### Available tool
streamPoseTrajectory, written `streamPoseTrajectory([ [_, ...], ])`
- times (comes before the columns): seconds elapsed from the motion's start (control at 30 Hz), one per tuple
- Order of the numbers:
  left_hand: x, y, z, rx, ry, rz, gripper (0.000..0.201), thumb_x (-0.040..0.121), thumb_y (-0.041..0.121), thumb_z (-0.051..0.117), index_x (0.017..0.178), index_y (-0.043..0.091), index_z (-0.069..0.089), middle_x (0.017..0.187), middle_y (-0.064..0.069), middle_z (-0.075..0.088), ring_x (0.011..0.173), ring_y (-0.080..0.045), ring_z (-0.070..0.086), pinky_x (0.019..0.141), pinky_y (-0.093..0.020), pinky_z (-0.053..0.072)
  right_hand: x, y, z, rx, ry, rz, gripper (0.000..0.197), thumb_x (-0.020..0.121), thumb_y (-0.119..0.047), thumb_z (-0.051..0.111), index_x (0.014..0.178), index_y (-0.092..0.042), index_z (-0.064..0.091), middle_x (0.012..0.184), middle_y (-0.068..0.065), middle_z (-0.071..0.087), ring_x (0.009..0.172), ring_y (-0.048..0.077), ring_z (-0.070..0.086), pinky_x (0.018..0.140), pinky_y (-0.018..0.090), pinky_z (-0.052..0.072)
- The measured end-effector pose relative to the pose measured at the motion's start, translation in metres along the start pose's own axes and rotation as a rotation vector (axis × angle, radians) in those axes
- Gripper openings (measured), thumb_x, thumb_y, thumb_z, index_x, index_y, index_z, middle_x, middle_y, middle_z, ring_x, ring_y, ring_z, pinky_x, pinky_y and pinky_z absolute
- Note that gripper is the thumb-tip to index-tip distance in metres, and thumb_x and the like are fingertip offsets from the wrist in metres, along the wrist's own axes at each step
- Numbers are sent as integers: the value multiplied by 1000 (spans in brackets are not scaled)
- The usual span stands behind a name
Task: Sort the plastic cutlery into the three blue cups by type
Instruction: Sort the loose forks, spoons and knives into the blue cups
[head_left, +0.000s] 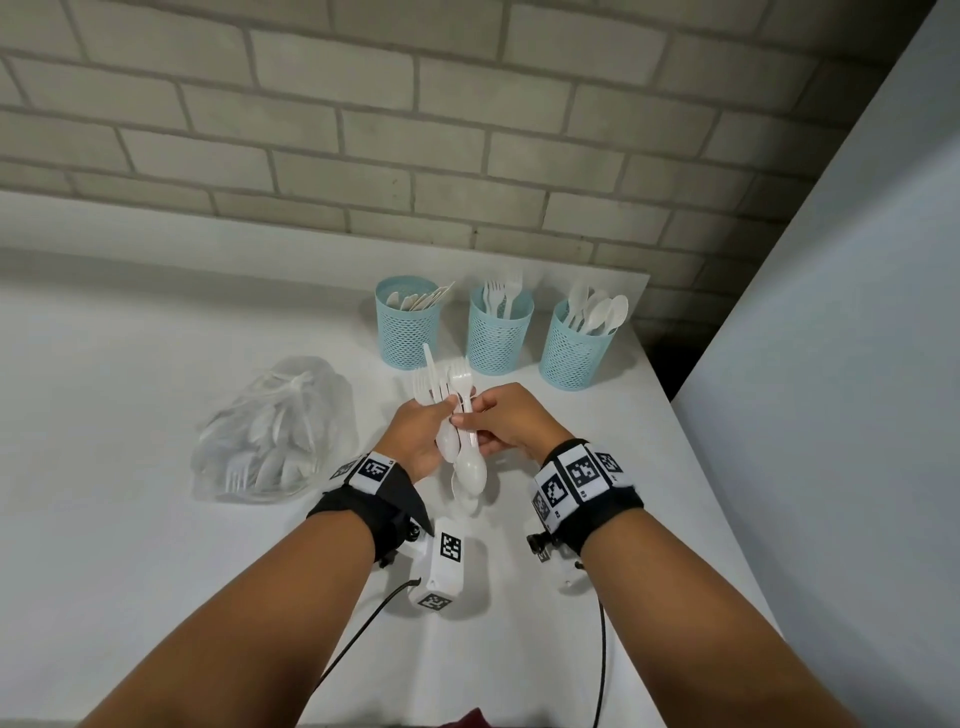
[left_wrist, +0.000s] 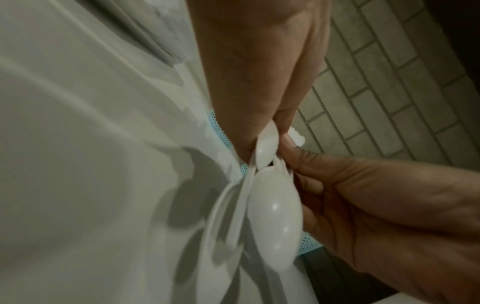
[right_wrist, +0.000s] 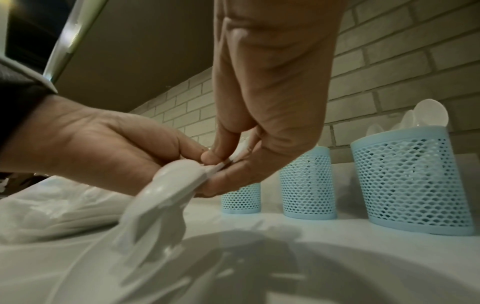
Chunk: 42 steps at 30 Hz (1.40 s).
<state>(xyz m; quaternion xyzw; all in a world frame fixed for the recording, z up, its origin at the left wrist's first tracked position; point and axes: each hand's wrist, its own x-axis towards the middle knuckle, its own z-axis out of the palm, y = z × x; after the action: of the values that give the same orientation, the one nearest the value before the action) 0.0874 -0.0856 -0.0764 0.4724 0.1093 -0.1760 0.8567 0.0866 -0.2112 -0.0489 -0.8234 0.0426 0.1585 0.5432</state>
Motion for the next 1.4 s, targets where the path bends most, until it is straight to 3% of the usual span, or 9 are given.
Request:
streamPoseTrajectory([
  [0.17, 4, 3, -1, -59, 29, 3, 19, 96, 0, 43, 110, -5, 54, 89, -21, 62, 69, -26, 68, 54, -35, 58, 1, -2, -7, 43, 41, 32, 8, 90, -16, 61, 88, -10, 57, 69, 4, 65, 53, 9, 61, 54, 23, 49],
  [0.33, 9, 8, -2, -124, 17, 32, 26, 97, -2, 41, 120, 7, 46, 109, -13, 61, 90, -27, 63, 85, -42, 50, 8, -4, -12, 81, 116, 67, 10, 95, -18, 49, 86, -14, 50, 69, 2, 50, 54, 12, 41, 50, 25, 36],
  [0.53, 10, 16, -2, -189, -18, 68, 46, 96, -3, 41, 139, 10, 32, 106, -13, 62, 95, -27, 62, 86, -43, 48, 13, -4, -16, 101, 223, 50, 31, 98, -34, 40, 80, -15, 56, 56, 0, 37, 48, 13, 33, 47, 23, 31],
  [0.63, 11, 19, -2, -232, -20, 95, 53, 95, -6, 40, 144, 7, 25, 116, -14, 59, 107, -29, 58, 93, -46, 46, 15, 0, -18, 203, 133, 122, 31, 100, -28, 36, 86, -12, 59, 61, 2, 40, 51, 12, 35, 47, 22, 33],
  [0.83, 14, 25, -2, -332, -2, 128, 51, 96, -6, 38, 144, 8, 29, 118, -11, 57, 110, -25, 55, 100, -47, 41, 14, 7, -20, 242, -230, 225, 37, 95, -52, 40, 89, -19, 58, 50, -6, 37, 37, 2, 21, 33, 13, 16],
  [0.97, 16, 26, -1, -388, 7, 152, 49, 96, -5, 38, 142, 10, 31, 113, -8, 59, 112, -24, 54, 99, -44, 41, 14, 12, -21, 212, -394, 222, 50, 96, -54, 29, 94, -11, 54, 54, -6, 63, 31, 0, 20, 30, 10, 17],
  [1.07, 18, 27, -1, -401, 17, 155, 45, 97, -4, 39, 140, 9, 34, 116, -10, 58, 110, -23, 55, 101, -44, 41, 23, 20, -21, 228, -378, 214, 43, 94, -53, 38, 102, -14, 56, 75, 1, 69, 34, 0, 22, 31, 11, 19],
  [1.23, 18, 30, -3, -411, 16, 143, 27, 97, 0, 40, 122, 9, 47, 104, -9, 63, 98, -21, 61, 84, -40, 48, 31, 24, -29, 285, -164, 203, 34, 91, -43, 54, 103, -11, 57, 71, 5, 60, 35, 3, 25, 31, 14, 22],
  [1.4, 18, 25, 3, -288, -22, 106, 22, 99, 4, 38, 119, 1, 46, 102, -12, 62, 95, -19, 62, 91, -40, 44, 26, 10, -24, 71, -249, 137, 38, 92, -51, 48, 96, -16, 59, 69, -2, 68, 43, 7, 24, 36, 16, 22],
])
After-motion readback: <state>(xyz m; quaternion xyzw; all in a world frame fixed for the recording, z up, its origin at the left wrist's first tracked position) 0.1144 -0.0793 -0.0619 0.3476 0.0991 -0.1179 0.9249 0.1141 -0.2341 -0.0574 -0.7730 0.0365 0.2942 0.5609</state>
